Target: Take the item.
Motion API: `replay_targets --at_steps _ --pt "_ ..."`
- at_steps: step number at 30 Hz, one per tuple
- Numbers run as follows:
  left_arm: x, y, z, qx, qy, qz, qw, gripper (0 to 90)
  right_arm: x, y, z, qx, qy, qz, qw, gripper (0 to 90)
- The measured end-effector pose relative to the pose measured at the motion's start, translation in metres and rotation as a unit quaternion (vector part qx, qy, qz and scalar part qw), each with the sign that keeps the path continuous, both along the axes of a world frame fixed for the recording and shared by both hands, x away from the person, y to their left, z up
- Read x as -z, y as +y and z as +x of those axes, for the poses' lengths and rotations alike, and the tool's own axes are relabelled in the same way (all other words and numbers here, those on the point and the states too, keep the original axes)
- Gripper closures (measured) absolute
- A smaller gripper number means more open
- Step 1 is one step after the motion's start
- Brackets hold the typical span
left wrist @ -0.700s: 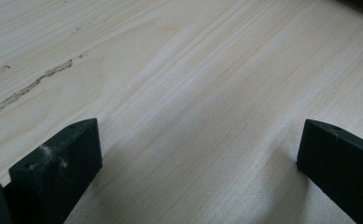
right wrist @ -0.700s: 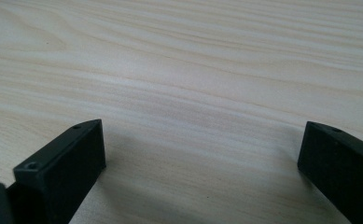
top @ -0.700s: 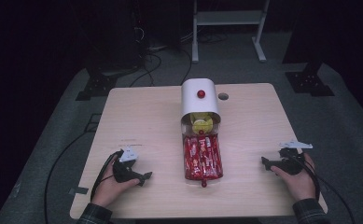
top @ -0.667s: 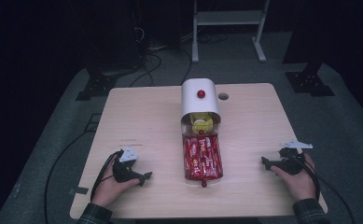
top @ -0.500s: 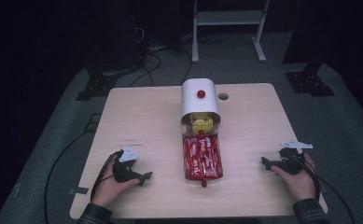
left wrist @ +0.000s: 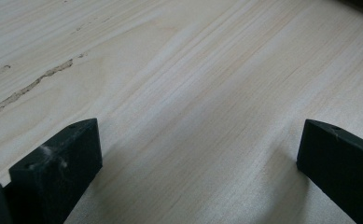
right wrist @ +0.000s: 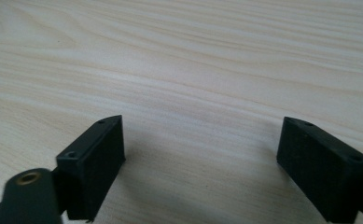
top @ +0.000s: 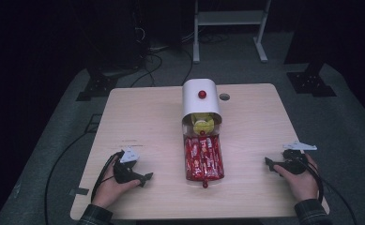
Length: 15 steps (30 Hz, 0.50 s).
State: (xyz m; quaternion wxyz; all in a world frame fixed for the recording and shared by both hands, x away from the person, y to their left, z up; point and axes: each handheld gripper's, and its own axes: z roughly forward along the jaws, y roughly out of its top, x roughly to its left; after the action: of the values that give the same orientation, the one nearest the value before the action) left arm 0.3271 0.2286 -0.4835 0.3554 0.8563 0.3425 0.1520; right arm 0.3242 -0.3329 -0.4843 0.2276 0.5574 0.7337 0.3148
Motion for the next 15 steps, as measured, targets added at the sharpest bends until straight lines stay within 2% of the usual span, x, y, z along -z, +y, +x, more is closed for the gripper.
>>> replay_targets --at_steps 3,4,5,7,15 --pt "0.000 0.000 0.000 0.000 0.000 0.000 1.0000 0.0 0.000 0.000 0.000 -0.001 0.001 -0.001 1.0000 15.2" --pt "0.000 0.000 0.000 0.000 0.000 0.000 1.0000 0.0 -0.001 0.000 0.000 -0.001 0.002 0.000 1.0000 20.2" --pt "0.000 0.000 0.000 0.000 0.000 0.000 1.0000 0.0 -0.001 0.000 0.000 -0.001 0.002 0.000 1.0000 20.2" --pt "0.000 0.000 0.000 0.000 0.000 0.000 1.0000 0.0 -0.003 0.000 -0.001 -0.005 0.004 0.000 1.0000 27.0" --pt "0.000 0.000 0.000 0.000 0.000 0.000 1.0000 0.0 -0.010 0.002 -0.002 -0.011 -0.006 -0.011 0.9999 30.3"
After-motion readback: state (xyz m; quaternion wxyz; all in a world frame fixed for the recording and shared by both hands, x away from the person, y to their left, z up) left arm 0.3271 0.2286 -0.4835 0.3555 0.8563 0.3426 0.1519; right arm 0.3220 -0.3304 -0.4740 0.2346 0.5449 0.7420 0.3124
